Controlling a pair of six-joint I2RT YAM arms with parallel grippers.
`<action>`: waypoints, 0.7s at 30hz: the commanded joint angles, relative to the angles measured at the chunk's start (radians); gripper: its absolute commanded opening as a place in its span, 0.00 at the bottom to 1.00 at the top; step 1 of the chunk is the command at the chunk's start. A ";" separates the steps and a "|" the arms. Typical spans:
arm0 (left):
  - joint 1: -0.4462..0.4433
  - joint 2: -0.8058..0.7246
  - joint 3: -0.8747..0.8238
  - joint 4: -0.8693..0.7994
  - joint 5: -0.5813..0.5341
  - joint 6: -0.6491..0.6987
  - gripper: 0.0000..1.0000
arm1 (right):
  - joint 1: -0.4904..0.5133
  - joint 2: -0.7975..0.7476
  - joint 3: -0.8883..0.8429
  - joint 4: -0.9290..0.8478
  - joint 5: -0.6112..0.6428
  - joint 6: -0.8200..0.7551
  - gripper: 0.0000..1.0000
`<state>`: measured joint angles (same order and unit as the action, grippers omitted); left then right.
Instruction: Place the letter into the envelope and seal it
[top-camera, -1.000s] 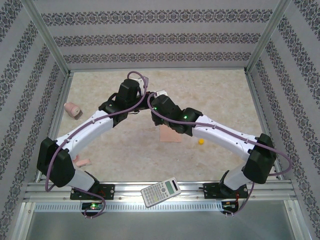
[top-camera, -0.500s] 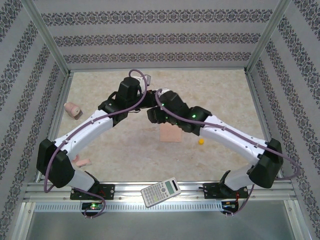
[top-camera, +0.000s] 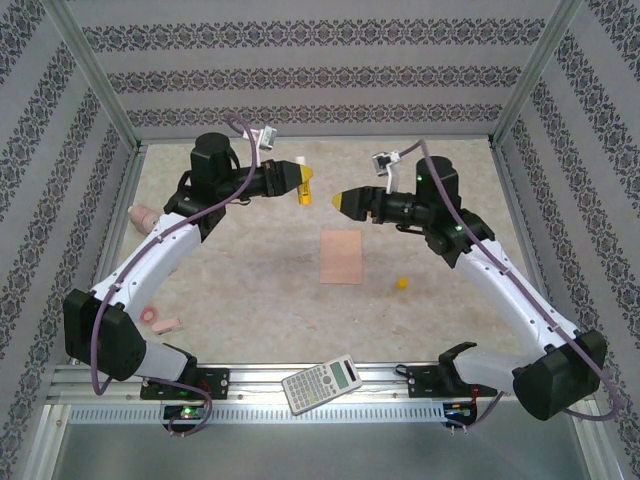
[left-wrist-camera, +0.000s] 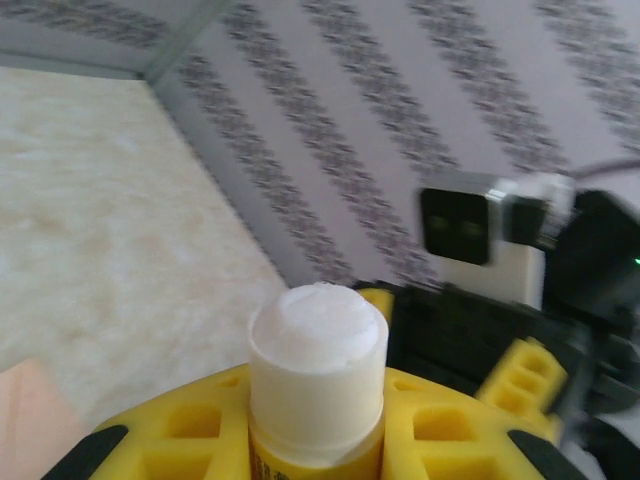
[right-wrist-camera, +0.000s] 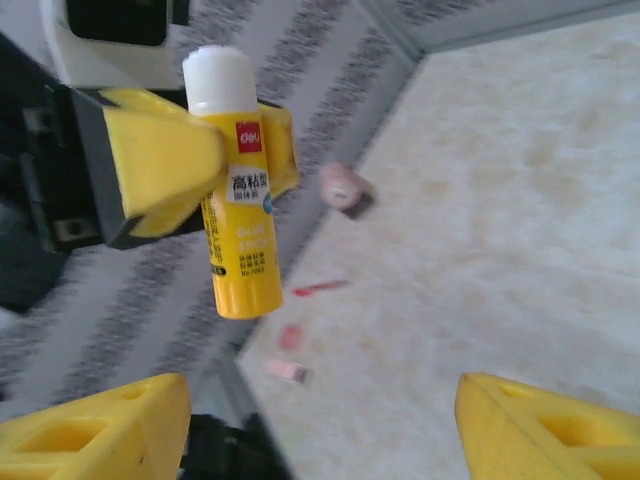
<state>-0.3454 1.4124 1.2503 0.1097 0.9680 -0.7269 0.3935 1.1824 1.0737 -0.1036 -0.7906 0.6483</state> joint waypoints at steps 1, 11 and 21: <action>0.003 0.000 -0.019 0.278 0.256 -0.083 0.00 | -0.020 -0.009 -0.040 0.284 -0.261 0.135 0.71; 0.002 0.038 -0.070 0.585 0.340 -0.265 0.00 | 0.055 0.083 -0.037 0.522 -0.305 0.230 0.69; 0.003 0.056 -0.075 0.629 0.288 -0.281 0.00 | 0.135 0.129 -0.008 0.489 -0.288 0.169 0.68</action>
<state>-0.3454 1.4750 1.1759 0.6582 1.2644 -1.0008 0.5205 1.3102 1.0336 0.3447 -1.0664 0.8410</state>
